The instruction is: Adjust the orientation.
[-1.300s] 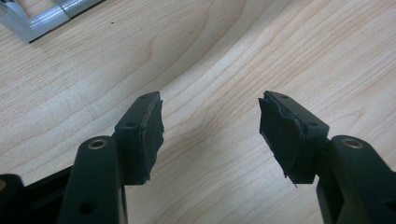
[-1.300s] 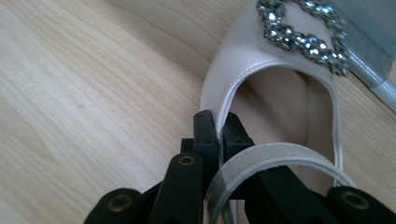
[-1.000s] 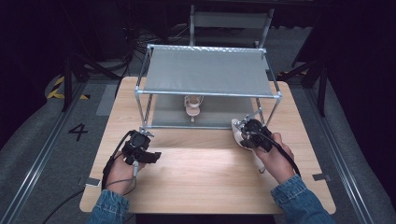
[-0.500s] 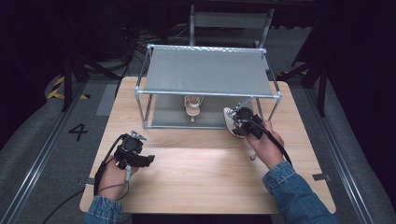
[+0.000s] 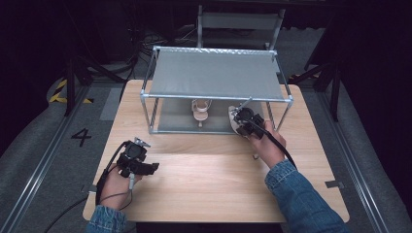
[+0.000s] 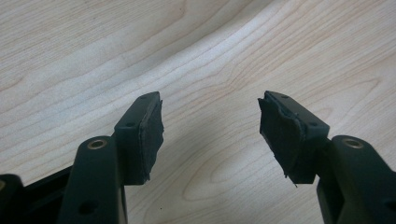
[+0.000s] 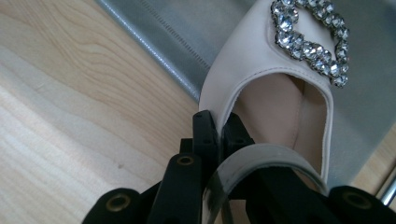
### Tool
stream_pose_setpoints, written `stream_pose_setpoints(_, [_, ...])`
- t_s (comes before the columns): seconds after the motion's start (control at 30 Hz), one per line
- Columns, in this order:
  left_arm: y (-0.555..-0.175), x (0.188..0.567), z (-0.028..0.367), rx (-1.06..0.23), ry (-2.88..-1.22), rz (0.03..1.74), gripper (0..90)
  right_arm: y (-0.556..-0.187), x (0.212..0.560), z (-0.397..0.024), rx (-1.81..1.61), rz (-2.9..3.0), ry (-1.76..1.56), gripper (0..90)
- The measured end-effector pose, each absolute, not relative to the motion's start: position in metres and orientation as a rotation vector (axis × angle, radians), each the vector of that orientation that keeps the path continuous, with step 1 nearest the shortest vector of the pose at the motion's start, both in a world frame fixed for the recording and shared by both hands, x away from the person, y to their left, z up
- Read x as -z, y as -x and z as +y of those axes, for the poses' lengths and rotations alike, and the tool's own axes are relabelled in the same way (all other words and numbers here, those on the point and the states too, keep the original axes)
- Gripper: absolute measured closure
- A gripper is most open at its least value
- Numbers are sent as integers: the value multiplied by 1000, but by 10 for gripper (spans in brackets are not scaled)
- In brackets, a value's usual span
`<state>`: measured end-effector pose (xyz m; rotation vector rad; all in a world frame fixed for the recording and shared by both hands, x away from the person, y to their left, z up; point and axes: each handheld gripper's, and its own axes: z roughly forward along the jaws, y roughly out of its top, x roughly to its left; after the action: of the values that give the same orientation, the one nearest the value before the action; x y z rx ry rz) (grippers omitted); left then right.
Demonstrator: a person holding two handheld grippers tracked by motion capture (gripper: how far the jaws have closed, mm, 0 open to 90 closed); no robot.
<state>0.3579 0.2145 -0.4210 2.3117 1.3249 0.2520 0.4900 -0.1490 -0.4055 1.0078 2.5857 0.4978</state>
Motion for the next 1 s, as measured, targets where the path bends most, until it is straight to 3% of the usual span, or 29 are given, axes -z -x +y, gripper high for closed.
stream_pose_setpoints(0.33, [-360,421,213,-258,-2320,1311,398,-497,410,-140,-473,2552,-975,848])
stream_pose_setpoints(0.57, [-362,423,211,-245,-2319,1316,397,-495,411,-136,-449,2541,-952,611])
stream_pose_setpoints(1.0, [-379,422,191,-217,-2364,1260,393,-470,382,-156,-550,2501,-1051,508])
